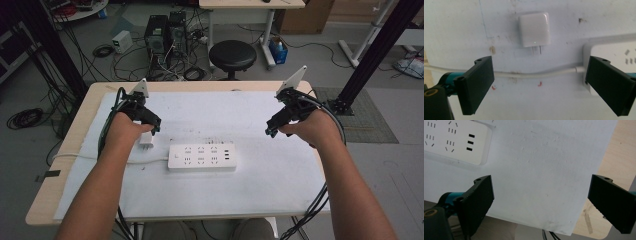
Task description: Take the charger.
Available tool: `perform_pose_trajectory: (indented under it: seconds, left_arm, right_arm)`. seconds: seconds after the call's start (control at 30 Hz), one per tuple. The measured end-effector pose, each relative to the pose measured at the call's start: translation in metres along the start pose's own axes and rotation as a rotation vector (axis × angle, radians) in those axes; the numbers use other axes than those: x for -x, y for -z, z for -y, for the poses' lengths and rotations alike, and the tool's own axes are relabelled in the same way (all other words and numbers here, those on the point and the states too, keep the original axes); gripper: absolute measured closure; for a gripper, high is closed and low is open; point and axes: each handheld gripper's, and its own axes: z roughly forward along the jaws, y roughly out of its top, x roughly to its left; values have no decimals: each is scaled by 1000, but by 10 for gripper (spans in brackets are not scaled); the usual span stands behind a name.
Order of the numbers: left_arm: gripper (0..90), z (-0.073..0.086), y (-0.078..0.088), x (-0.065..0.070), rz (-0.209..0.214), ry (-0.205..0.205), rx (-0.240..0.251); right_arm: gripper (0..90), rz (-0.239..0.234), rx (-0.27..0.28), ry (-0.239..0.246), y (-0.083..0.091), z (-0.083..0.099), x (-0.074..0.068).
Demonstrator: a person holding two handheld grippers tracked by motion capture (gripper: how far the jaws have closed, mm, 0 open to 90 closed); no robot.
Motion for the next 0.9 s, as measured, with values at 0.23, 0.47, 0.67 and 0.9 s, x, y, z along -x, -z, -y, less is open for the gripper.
perform_pose_trajectory:
  seconds: [0.23,0.47,0.67,0.9]
  left_arm:
    - [102,-7,-31,2,-34,44,-6]
    - [102,-10,-59,1,-28,66,-40]
    - [102,-12,-80,-3,-38,100,-11]
    - [125,-15,-92,1,-27,97,-12]
  right_arm:
    - [60,-2,15,22,-1,1,-4]
    - [60,-7,12,36,-5,5,-6]
    - [60,-2,17,55,-8,6,-8]
    - [60,-2,14,73,-10,6,-13]
